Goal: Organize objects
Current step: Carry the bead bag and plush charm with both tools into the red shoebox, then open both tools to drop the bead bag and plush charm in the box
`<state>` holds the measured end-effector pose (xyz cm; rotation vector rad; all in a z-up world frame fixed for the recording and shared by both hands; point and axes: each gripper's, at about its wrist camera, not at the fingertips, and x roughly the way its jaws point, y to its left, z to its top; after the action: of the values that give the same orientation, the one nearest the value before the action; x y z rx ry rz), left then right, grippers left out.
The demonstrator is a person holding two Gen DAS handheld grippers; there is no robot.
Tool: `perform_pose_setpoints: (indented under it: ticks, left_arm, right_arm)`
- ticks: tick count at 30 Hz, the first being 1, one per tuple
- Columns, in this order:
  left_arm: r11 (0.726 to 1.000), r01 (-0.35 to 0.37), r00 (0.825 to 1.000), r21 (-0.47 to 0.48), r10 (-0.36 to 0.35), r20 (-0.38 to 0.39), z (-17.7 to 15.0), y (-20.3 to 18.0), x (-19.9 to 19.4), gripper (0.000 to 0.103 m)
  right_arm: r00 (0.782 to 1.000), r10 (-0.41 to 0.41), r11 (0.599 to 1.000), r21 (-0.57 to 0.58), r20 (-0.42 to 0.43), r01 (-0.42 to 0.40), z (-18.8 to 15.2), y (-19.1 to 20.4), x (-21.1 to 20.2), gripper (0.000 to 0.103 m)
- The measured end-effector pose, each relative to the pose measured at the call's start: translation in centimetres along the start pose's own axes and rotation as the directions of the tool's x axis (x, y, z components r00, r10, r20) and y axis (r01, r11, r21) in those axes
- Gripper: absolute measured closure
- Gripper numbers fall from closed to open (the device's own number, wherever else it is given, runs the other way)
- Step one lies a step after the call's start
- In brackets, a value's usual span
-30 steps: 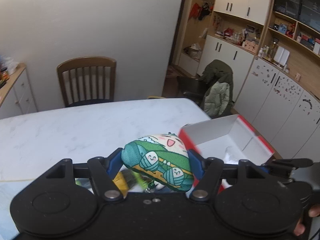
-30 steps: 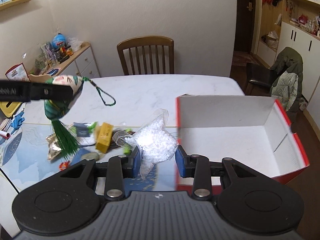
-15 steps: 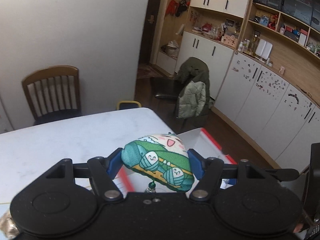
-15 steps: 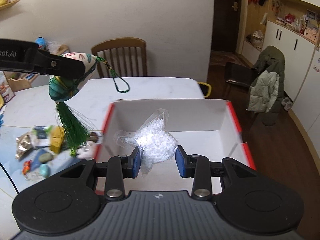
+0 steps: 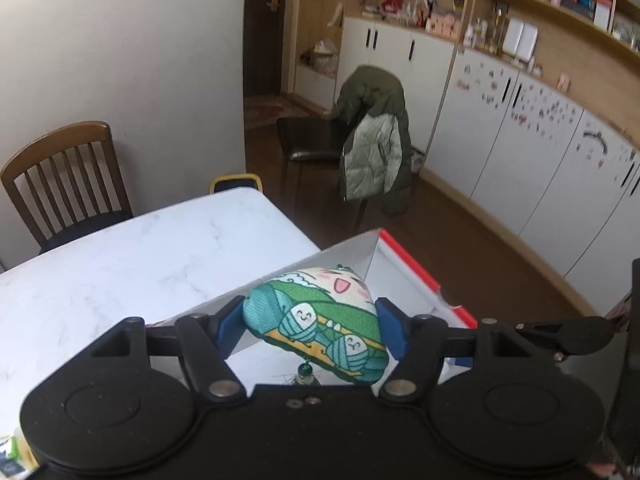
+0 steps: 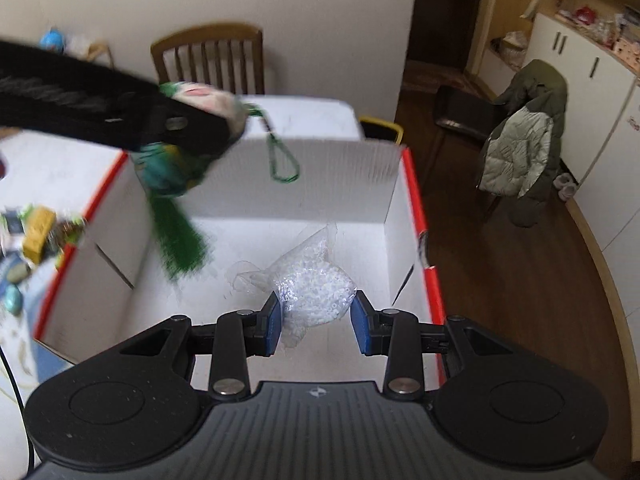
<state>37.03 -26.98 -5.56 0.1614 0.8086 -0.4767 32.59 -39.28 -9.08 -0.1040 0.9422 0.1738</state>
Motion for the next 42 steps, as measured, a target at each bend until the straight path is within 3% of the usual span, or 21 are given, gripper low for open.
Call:
perform_pose_setpoints:
  ticks: [10, 27, 31, 33, 36, 42]
  left_arm:
    - [0.999, -0.011, 0.992, 0.042, 0.016, -0.128, -1.4, -0.7, 8.2, 0.036]
    - [0.998, -0.044, 0.946, 0.042, 0.055, -0.32, -3.2, 0.1, 13.0, 0.033]
    - [0.998, -0.057, 0.944, 0.038, 0.067, -0.322, -3.2, 0.3, 12.5, 0.03]
    - [0.998, -0.057, 0.948, 0.031, 0.064, -0.311, -3.1, 0.3, 11.9, 0.024]
    - [0.998, -0.054, 0.959, 0.027, 0.059, -0.278, -2.8, 0.3, 10.7, 0.02]
    - [0.998, -0.049, 0.977, 0.031, 0.055, -0.208, -2.8, 0.1, 7.4, 0.018]
  right_arm:
    - [0.989, 0.033, 0.992, -0.113, -0.142, -0.049, 0.2, 1.2, 5.3, 0.068]
    - [0.974, 0.038, 0.996, -0.074, -0.223, -0.056, -0.3, 0.7, 7.6, 0.067]
    - [0.978, 0.044, 0.996, -0.073, -0.206, -0.06, -0.4, 0.7, 7.0, 0.066]
    - [0.98, 0.051, 0.995, -0.073, -0.192, -0.066, 0.1, -0.2, 7.0, 0.064]
    - [0.986, 0.064, 0.994, -0.074, -0.156, -0.076, 0.2, 0.0, 6.3, 0.046]
    - [0.992, 0.068, 0.993, -0.089, -0.105, -0.077, 0.3, 0.2, 4.4, 0.045]
